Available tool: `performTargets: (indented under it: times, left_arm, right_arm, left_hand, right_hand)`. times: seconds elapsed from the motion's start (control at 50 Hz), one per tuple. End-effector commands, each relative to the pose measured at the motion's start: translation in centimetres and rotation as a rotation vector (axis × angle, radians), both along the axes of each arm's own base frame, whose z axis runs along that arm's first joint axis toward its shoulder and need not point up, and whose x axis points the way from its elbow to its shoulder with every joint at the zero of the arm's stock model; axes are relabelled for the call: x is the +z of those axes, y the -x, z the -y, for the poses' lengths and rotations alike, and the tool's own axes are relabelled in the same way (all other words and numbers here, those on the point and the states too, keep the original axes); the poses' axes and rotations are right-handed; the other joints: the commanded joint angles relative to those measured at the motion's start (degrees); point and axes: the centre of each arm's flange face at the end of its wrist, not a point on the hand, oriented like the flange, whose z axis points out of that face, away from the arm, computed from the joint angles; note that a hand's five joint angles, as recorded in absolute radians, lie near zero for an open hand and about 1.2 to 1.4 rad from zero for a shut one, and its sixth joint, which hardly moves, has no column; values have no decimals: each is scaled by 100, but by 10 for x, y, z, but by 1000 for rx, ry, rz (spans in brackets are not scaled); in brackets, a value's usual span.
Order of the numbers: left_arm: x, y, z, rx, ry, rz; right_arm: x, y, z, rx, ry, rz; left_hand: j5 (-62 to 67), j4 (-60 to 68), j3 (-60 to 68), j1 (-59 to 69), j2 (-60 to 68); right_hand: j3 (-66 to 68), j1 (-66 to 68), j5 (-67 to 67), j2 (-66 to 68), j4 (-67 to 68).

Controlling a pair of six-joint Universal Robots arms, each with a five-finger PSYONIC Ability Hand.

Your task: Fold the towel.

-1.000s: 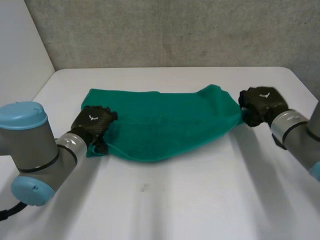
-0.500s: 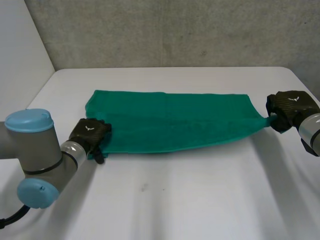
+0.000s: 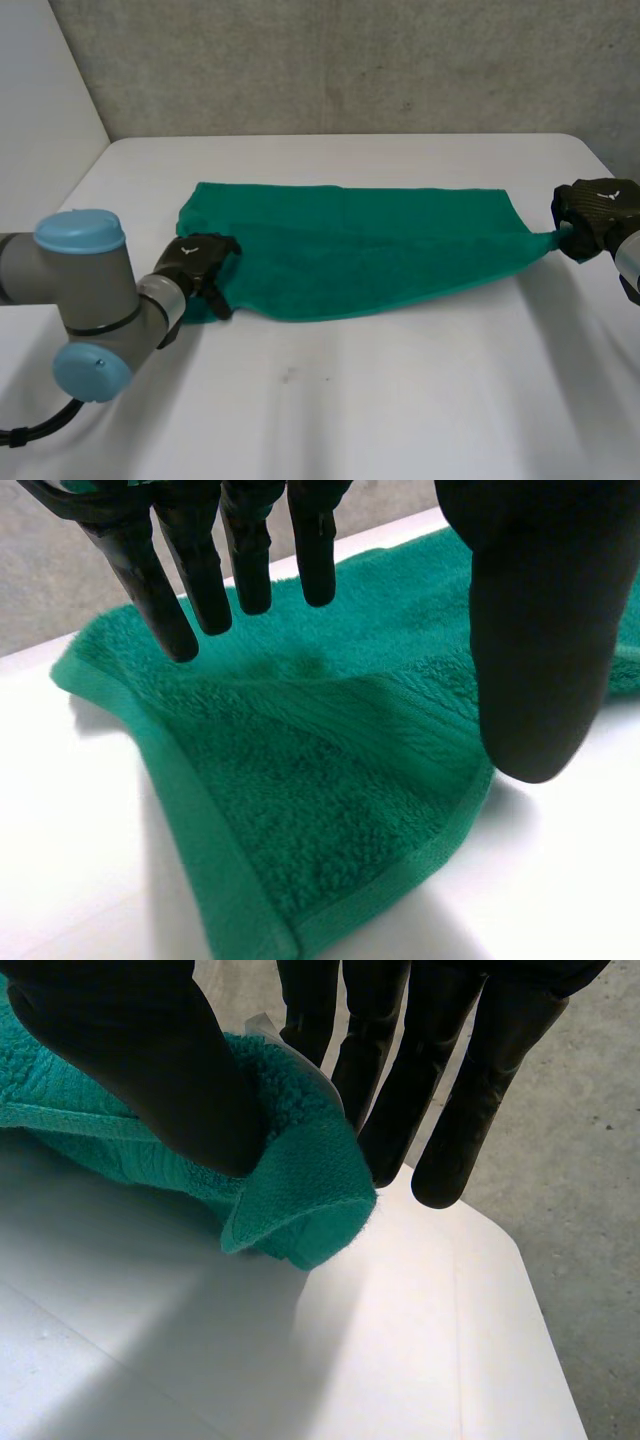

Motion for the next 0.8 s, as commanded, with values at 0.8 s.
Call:
performTargets:
  times: [0.8]
  left_arm:
    - [60,-53,-42,-28,148,417]
  right_arm:
    - [22,-12,-56,186,-205,-353]
  left_hand:
    - [5954,5978,5973,5955,5978]
  right_hand:
    - [1257,2488,1434,1328,1200]
